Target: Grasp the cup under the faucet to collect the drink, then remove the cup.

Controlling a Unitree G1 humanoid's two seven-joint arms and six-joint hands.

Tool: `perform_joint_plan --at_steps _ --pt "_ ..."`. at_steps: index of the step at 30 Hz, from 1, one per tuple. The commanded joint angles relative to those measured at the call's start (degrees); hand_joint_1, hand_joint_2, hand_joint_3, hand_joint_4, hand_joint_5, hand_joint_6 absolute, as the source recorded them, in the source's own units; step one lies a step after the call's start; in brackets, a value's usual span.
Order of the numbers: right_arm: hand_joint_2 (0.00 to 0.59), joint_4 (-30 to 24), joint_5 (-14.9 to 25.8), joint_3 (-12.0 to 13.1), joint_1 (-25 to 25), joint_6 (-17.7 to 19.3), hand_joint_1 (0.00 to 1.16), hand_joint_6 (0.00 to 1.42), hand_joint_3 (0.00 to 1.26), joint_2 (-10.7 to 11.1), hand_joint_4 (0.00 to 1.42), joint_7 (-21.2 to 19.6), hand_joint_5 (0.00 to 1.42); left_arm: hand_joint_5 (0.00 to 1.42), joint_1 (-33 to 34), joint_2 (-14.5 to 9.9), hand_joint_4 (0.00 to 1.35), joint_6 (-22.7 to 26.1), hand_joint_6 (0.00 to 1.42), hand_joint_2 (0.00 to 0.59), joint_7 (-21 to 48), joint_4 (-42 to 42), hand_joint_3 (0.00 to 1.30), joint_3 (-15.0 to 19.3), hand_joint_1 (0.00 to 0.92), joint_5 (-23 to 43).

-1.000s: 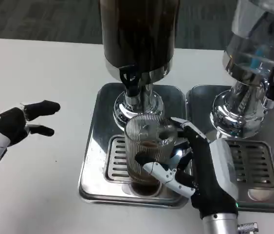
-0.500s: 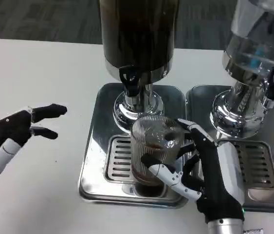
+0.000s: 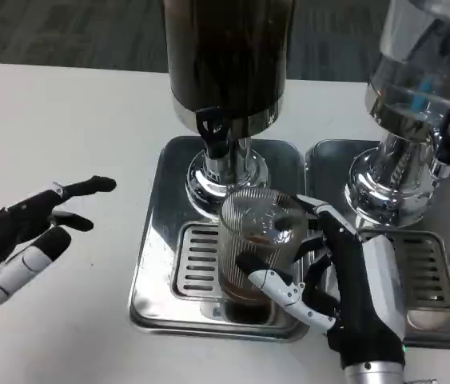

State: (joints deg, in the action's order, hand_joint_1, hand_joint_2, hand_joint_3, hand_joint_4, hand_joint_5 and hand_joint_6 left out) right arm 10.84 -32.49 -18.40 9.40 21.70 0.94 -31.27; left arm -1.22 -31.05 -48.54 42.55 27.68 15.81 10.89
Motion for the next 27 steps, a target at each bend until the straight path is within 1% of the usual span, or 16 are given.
perform_joint_plan --at_steps 1,5,9,12,14,17,22,27 --pt "0.226 -2.22 -0.16 0.26 0.01 2.94 0.68 1.07 0.48 0.31 0.59 -0.88 0.79 0.11 0.22 -1.08 0.13 -1.48 0.36 0.143 -1.19 0.94 0.23 -1.0 0.0 -1.28" --pt "0.222 -2.15 0.08 0.37 -0.02 3.65 0.68 1.07 0.48 0.27 0.59 -1.08 0.79 0.1 0.17 -1.79 0.13 -1.95 0.36 0.137 -1.76 1.32 0.22 -1.65 0.0 -1.7" --pt "0.22 -2.51 0.08 0.3 0.3 4.27 0.69 1.08 0.48 0.16 0.59 -1.09 0.8 0.09 0.1 -2.64 0.12 -3.45 0.34 0.136 -2.57 1.96 0.21 -2.11 0.0 -3.37" --pt "0.219 -2.87 -0.08 0.11 0.48 4.62 0.69 1.08 0.48 0.08 0.59 -1.07 0.8 0.07 0.04 -3.36 0.09 -5.61 0.32 0.134 -3.92 2.15 0.19 -2.37 0.0 -5.8" --pt "0.214 -2.99 -0.07 0.17 0.52 4.61 0.69 1.08 0.48 -0.12 0.59 -1.07 0.81 0.05 -0.14 -4.07 0.05 -7.59 0.3 0.134 -5.32 2.14 0.17 -2.56 0.0 -8.58" --pt "0.212 -3.52 -0.07 0.2 0.69 4.47 0.69 1.08 0.48 -0.14 0.59 -0.84 0.81 0.0 -0.3 -5.0 0.0 -10.01 0.26 0.136 -7.56 2.47 0.12 -2.97 0.0 -12.2" --pt "0.211 -4.05 0.24 0.03 0.93 4.97 0.69 1.08 0.48 0.06 0.59 -0.33 0.81 0.0 -0.43 -6.39 0.0 -12.44 0.23 0.136 -10.89 3.7 0.05 -3.96 0.0 -15.65" --pt "0.205 -4.97 -0.04 0.17 1.67 5.02 0.7 1.09 0.48 0.51 0.59 -0.05 0.81 0.0 -0.49 -7.38 0.0 -14.38 0.22 0.136 -13.46 5.18 0.04 -4.71 0.0 -16.71"
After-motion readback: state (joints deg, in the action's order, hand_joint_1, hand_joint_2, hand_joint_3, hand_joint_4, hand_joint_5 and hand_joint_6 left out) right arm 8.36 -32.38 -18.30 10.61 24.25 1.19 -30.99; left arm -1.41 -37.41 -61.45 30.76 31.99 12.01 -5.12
